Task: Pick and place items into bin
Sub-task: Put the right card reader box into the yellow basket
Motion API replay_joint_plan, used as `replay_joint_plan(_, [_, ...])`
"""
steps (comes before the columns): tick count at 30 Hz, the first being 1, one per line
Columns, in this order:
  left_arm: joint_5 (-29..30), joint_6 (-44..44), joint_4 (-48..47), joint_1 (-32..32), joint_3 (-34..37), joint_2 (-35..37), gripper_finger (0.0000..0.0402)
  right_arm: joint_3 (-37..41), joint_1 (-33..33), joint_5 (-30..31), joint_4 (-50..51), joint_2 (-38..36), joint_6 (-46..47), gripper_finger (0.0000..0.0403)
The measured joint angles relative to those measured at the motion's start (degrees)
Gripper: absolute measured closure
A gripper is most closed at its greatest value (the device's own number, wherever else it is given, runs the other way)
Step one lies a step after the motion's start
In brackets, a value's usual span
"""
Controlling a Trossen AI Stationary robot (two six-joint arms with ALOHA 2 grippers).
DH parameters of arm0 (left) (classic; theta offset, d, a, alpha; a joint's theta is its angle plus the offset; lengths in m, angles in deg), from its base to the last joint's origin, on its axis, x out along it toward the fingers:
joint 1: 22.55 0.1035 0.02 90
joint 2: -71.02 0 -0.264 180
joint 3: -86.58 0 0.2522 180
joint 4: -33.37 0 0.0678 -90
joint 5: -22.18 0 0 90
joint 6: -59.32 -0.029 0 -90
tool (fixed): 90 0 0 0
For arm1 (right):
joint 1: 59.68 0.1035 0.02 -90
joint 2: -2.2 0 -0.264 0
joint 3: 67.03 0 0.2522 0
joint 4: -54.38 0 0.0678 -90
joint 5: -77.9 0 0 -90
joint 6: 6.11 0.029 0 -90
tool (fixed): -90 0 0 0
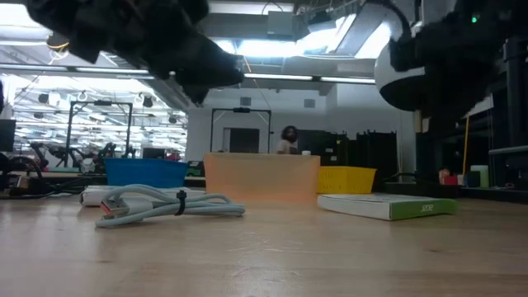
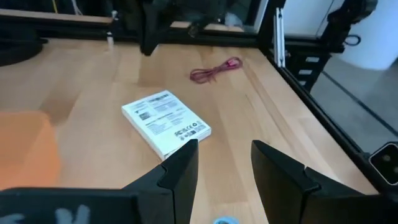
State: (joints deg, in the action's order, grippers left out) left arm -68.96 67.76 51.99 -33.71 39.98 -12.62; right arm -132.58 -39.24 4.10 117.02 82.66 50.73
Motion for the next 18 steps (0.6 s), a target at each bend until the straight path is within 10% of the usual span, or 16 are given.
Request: replay_joint_plan(18, [3.28, 4.48, -2.92, 0.0, -7.6, -11.66, 0.0258, 0.0, 4.52, -2.84, -6.55, 10.42, 1.1, 0.0403])
